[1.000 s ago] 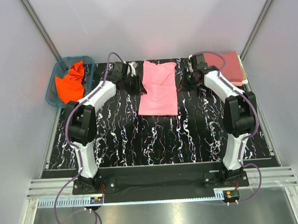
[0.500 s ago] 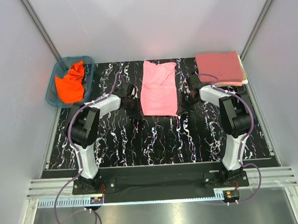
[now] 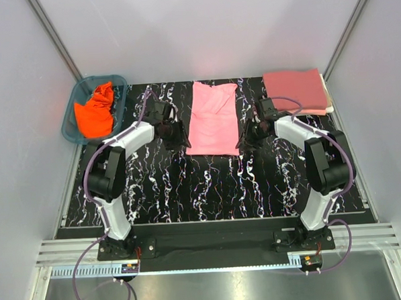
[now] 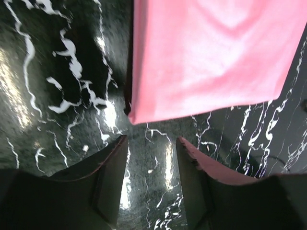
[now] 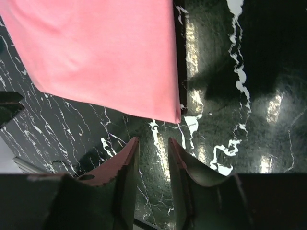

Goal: Fold and stack the t-shirts
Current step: Fold the tshirt

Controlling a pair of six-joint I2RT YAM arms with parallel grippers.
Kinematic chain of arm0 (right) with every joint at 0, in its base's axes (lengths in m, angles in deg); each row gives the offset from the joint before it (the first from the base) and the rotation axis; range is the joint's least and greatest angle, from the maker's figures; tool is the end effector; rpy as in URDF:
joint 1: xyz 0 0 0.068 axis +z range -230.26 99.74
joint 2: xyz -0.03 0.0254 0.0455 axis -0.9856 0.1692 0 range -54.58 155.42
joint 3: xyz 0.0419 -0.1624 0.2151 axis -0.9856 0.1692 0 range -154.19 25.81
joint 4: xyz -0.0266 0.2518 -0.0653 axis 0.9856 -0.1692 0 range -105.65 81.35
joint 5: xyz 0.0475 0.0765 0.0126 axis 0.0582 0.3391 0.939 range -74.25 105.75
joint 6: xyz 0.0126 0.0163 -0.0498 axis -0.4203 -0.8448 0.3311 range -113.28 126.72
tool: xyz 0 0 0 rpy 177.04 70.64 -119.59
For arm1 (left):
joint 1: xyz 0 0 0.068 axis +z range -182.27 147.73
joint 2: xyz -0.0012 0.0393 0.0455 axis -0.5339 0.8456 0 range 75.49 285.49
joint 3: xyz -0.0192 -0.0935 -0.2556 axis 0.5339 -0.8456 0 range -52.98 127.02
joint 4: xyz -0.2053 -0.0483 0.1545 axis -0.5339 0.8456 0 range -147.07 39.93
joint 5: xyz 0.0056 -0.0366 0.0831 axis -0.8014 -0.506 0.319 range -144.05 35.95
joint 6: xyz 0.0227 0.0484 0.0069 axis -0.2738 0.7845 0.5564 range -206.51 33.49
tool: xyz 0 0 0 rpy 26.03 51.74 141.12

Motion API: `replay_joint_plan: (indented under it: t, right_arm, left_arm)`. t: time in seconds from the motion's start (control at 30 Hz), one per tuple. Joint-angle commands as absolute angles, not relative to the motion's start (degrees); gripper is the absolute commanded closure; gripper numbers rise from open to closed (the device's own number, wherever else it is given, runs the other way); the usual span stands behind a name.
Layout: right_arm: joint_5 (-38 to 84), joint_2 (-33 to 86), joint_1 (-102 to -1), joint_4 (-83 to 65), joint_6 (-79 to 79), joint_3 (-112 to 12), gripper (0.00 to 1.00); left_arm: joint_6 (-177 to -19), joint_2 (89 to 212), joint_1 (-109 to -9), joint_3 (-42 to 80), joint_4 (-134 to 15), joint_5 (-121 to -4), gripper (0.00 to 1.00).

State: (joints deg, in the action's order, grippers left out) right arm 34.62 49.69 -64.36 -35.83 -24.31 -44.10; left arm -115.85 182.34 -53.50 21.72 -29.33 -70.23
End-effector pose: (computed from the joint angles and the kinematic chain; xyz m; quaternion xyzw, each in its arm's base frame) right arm 0.3551 0.1131 0.1859 0.0859 0.9532 0.2423 0.1592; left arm 0.3601 -0.1507 0.1930 -0.0311 0.9563 -0.2327 0.1745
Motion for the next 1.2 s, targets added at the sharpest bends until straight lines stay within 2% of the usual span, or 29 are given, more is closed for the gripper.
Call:
replay_joint_plan:
  t: [0.0,0.23,0.33,0.37,0.47,1.03,1.07,1.17]
  right_arm:
    - [32.45,46.84,-64.44,-35.19,-29.49,-42.31,0.61]
    - [33.58,50.18,-64.35,-34.23,-27.83,-42.92,0.59]
    - [34.73,52.37,-64.44,-33.44,-26.51,-42.66,0.58]
    - [34.82,52.55,-64.44,-33.26,-26.42,-42.49,0.58]
    - [34.91,53.96,-64.53,-32.38,-26.42,-41.96,0.58]
    - [36.93,56.08,-64.44,-28.87,-30.72,-40.29,0.61]
    - [36.67,55.72,-64.44,-28.78,-30.90,-39.94,0.63]
    - [34.82,54.32,-64.44,-28.60,-30.99,-38.45,0.76]
  left_arm:
    - [-115.95,184.90,-52.66,24.27,-30.79,-73.03,0.49]
    - [-113.76,190.36,-52.31,27.35,-31.50,-75.84,0.52]
    - [-113.23,192.03,-52.39,27.18,-31.50,-77.51,0.70]
    - [-113.23,192.03,-52.39,26.92,-31.50,-77.52,0.84]
    - [-113.49,189.24,-52.31,24.55,-31.85,-76.73,1.00]
    - [-117.27,185.88,-53.36,16.02,-36.24,-75.14,1.00]
    - [-117.45,185.79,-53.36,15.75,-36.33,-75.06,1.00]
    - [-117.71,184.92,-53.45,14.96,-36.33,-74.88,1.00]
